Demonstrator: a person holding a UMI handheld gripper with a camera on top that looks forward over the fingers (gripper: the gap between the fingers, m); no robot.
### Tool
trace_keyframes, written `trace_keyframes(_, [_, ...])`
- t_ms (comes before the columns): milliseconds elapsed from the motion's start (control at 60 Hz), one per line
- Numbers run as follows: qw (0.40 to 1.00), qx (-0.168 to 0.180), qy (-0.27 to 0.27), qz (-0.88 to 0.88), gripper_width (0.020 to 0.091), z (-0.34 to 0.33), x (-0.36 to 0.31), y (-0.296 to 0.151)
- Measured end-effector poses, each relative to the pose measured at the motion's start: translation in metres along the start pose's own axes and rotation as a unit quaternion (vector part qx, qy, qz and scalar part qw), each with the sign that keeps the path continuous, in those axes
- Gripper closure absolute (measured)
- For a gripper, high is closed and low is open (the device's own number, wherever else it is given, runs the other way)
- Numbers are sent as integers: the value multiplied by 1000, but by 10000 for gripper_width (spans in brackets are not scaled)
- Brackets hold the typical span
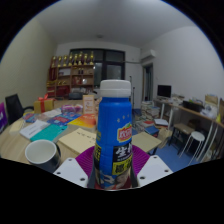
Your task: Pour water
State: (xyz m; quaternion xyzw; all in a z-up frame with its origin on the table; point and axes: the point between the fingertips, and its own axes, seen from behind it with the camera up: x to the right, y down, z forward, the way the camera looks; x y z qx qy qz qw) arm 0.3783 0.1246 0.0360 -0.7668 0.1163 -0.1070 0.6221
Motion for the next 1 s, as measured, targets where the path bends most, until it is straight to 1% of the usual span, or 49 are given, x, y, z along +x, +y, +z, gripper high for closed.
trace_keyframes(83, [1000, 0, -7, 28, 611, 0, 2, -3])
trace_keyframes(133, [1000, -2, -10, 24, 592, -2, 1, 0])
trace_keyframes(167, [1000, -6, -11, 20, 566, -3, 1, 1])
trace_keyframes(233, [999, -25, -13, 17, 489, -4, 1, 1])
trace_keyframes(267, [999, -40, -15, 20, 453, -5, -1, 6])
trace_keyframes(283, [998, -50, -15, 22, 423, -7, -2, 9])
trace_keyframes(300, [998, -60, -14, 24, 379, -8, -2, 12])
trace_keyframes(317, [997, -68, -16, 26, 321, -11, -3, 13])
trace_keyframes(350, [997, -75, -18, 29, 238, -18, 1, 8])
trace_keyframes(450, [997, -68, -13, 31, 265, -43, 2, -7])
trace_keyframes(517, [997, -72, -10, 30, 267, -69, 6, -13])
trace_keyframes(667, [997, -70, 14, 29, 267, -149, 6, -42])
trace_keyframes(833, [997, -62, 33, 32, 265, -255, -31, -74])
trace_keyframes(967, [997, -57, 36, 40, 267, -343, -90, -98])
trace_keyframes(1000, [997, -57, 38, 43, 267, -360, -94, -98])
